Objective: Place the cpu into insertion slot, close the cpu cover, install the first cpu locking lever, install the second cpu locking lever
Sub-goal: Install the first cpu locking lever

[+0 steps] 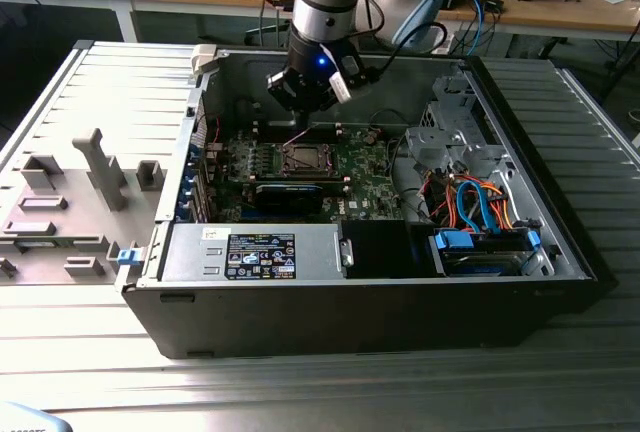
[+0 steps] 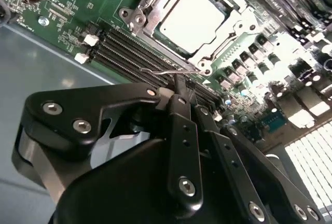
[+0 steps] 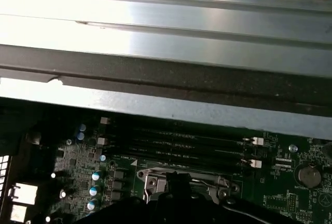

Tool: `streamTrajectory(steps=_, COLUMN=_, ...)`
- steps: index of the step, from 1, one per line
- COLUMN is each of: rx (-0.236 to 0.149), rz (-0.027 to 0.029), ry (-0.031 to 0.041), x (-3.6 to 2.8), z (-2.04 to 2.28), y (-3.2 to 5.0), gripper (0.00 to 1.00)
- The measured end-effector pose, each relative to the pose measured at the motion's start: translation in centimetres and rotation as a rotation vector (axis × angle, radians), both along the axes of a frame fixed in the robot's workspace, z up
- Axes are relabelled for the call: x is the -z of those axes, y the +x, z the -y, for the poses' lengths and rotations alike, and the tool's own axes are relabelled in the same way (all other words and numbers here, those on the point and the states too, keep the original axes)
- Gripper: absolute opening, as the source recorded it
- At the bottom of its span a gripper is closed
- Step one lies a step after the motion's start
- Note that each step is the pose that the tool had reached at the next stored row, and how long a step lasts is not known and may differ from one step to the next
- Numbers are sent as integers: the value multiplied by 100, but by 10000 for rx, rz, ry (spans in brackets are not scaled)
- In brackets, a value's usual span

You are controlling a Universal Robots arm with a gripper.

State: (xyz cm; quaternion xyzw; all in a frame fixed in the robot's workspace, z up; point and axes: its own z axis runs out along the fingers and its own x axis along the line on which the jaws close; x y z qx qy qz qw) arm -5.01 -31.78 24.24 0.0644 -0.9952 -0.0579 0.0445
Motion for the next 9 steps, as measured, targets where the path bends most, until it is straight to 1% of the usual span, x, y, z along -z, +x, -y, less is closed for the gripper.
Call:
streamTrajectory(steps=3, rx=-66, rz=1, ry=1, x=64, z=-55, y=0, gripper=11)
streamTrajectory(steps=4, rx=-78, rz=0, ry=-11, x=79, z=-75, y=0, gripper=11)
streamTrajectory(steps=7, rx=-123, rz=2, ry=-72, x=114, z=-125, y=0, gripper=11)
streamTrajectory(steps=8, rx=-132, rz=1, ry=-87, x=115, z=-125, y=0, gripper=11)
streamTrajectory(steps=9, rx=-138, rz=2, ry=-151, x=115, z=-126, y=-2, gripper=11)
